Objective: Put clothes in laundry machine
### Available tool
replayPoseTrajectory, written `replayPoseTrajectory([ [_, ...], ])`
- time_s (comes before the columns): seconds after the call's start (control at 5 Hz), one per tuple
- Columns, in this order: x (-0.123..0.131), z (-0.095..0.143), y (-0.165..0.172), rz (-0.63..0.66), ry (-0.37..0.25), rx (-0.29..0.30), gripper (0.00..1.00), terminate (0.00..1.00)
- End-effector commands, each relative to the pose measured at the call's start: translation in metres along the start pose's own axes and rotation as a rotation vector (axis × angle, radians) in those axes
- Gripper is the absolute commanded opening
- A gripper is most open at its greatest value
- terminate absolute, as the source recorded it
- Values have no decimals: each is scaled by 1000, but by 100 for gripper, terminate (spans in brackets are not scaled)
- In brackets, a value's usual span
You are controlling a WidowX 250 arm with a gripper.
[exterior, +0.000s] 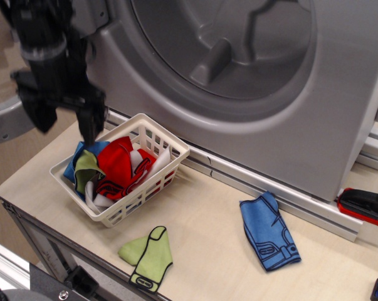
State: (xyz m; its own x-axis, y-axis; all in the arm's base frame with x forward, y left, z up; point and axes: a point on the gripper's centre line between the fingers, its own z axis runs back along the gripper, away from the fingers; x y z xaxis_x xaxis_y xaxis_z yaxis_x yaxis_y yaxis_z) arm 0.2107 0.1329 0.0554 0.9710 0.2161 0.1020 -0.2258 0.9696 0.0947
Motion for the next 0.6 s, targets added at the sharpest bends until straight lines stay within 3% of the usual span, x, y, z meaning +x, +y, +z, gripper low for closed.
replayPoseTrajectory([
  [0.0, 2, -29, -18, 149, -34, -31, 100, 0],
  [0.2, 7, -44, -24, 226, -45, -37, 100, 0],
  [0.4, 9, -55, -26, 260, -11, -42, 100, 0],
])
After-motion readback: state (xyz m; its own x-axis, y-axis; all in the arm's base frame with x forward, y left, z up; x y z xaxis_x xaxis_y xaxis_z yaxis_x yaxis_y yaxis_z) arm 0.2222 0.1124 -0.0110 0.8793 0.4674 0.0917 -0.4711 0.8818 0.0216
